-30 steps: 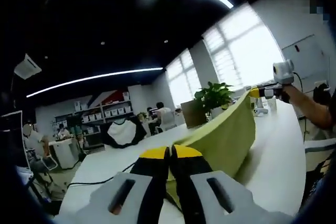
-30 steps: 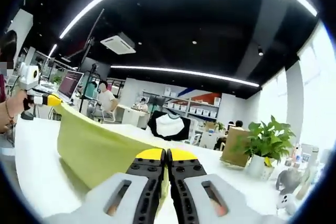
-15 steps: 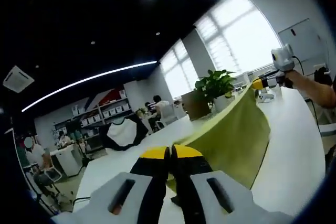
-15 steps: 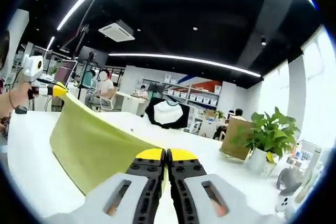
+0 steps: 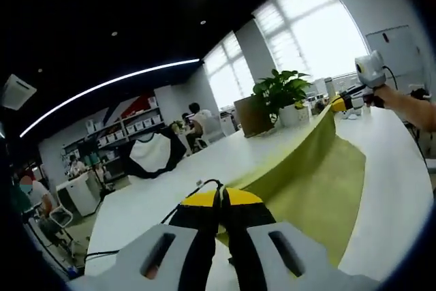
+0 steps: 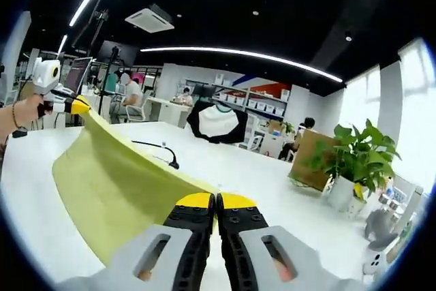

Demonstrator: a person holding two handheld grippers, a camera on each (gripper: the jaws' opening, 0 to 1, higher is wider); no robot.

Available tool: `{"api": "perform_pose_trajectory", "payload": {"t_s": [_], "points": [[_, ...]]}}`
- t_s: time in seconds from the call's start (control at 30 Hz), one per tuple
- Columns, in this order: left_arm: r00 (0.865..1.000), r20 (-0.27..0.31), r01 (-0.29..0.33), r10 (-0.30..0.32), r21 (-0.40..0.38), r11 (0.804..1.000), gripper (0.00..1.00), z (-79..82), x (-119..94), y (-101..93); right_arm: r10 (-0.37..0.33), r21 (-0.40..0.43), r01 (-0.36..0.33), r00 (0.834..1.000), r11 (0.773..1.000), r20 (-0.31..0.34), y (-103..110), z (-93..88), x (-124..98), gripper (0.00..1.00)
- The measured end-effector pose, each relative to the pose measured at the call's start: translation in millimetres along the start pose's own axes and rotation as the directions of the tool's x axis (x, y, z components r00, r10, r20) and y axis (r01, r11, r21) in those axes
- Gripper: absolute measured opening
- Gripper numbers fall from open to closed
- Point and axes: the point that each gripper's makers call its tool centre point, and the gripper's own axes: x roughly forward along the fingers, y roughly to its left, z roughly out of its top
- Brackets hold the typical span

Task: Fold the garment on the visible template until the final outline fits inside the template.

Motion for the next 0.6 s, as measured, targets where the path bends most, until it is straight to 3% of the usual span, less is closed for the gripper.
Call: {"api": "perform_pose_trajectory", "payload": {"t_s": [0.13,0.2,0.3,0.6], "points": [[0.997,-0.079,-0.014,0.013,-0.017,1.000,0.03,-24.1,12,6.0,0.032,0.059,-0.030,0.999,0.998,-0.041,4,-15.7,15,0.00],[0.996,-0.084,0.002,-0.008,-0.071,0.997,0.03,-32.2,20,2.9,0.024,0.040,-0.021,0.997,0.999,-0.075,5,-26.2,22,0.00],[0.994,-0.106,0.000,-0.009,-0.085,0.996,0.03,-46.5,30,4.1,0.042,0.068,-0.034,0.993,0.997,-0.110,6,-40.1,31,0.00],[0.981,-0.193,0.014,-0.023,-0.048,0.999,0.03,-84.1,52,-1.8,0.053,0.052,-0.044,0.979,0.998,-0.199,8,-71.9,53,0.00]]}}
